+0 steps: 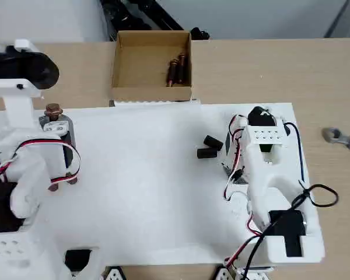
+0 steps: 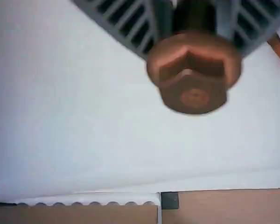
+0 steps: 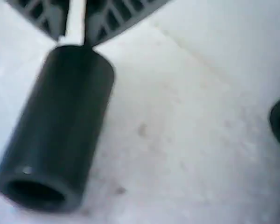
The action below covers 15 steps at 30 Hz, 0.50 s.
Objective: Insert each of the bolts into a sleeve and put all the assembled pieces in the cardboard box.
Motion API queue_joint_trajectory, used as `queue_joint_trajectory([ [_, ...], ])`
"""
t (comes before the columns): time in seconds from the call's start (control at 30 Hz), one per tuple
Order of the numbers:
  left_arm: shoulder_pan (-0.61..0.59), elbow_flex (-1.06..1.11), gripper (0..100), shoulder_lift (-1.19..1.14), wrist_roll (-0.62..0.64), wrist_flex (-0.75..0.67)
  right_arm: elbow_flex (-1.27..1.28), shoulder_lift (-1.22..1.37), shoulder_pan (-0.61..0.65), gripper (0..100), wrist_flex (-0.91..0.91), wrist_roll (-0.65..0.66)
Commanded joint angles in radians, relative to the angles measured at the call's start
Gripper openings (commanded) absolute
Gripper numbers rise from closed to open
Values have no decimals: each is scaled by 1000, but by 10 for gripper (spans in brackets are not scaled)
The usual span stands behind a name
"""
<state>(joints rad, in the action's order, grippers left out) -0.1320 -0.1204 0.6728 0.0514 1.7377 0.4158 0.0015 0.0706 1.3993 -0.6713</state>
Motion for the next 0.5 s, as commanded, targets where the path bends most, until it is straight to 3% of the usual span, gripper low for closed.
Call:
queue_joint_trajectory([
  [0.0, 6, -2, 6, 23, -3, 8, -6, -4, -10, 17, -2, -6],
  [0.47, 3, -2, 6, 23, -5, 8, -25, -39, -7, 17, 70, -3],
])
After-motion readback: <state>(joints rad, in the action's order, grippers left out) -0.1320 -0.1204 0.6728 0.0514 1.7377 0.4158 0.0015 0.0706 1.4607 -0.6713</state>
